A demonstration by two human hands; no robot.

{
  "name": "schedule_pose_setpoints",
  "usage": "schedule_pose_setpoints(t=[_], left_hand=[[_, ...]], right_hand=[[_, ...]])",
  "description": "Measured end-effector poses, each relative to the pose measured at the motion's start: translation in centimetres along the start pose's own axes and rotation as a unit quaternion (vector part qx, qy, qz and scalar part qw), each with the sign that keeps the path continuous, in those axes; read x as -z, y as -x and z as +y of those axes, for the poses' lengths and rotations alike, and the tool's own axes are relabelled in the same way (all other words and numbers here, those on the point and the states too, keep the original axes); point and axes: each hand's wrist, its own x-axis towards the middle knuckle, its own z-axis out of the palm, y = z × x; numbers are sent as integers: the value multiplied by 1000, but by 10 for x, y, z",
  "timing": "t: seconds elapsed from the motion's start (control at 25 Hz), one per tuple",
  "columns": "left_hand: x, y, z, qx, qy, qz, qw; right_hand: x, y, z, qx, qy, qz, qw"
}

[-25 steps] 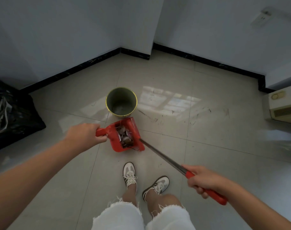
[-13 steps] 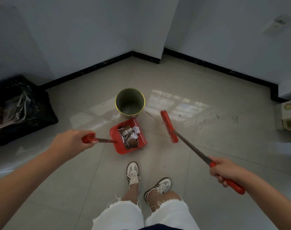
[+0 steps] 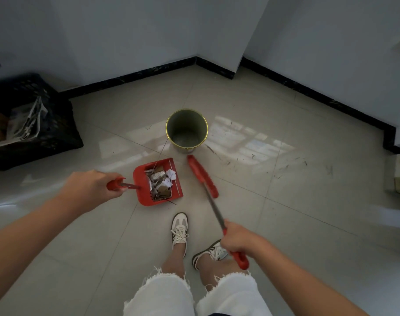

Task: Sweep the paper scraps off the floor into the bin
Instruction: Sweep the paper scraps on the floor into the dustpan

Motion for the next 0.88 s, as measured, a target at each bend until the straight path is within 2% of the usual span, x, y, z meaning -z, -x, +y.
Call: schedule_pose_setpoints(t=[0.16,0.44,0.64,0.72,0.88], left_hand=[[-4,11,-10,-1,-8,0,1000],[-4,23,-1,34,-7,-36,999],[11,44,26,51,36,32,998],[20,58,44,55,49,71,995],[43,87,106,66,82,95,990]], right_hand=[[18,30,-7,15,0,-55,998],[86,115,67,1,-99,-32,995],[124,133,123,-13,-92,48,995],[144,127,148,-42,-109,56,992],[189,101,200,-89,-183,51,978]])
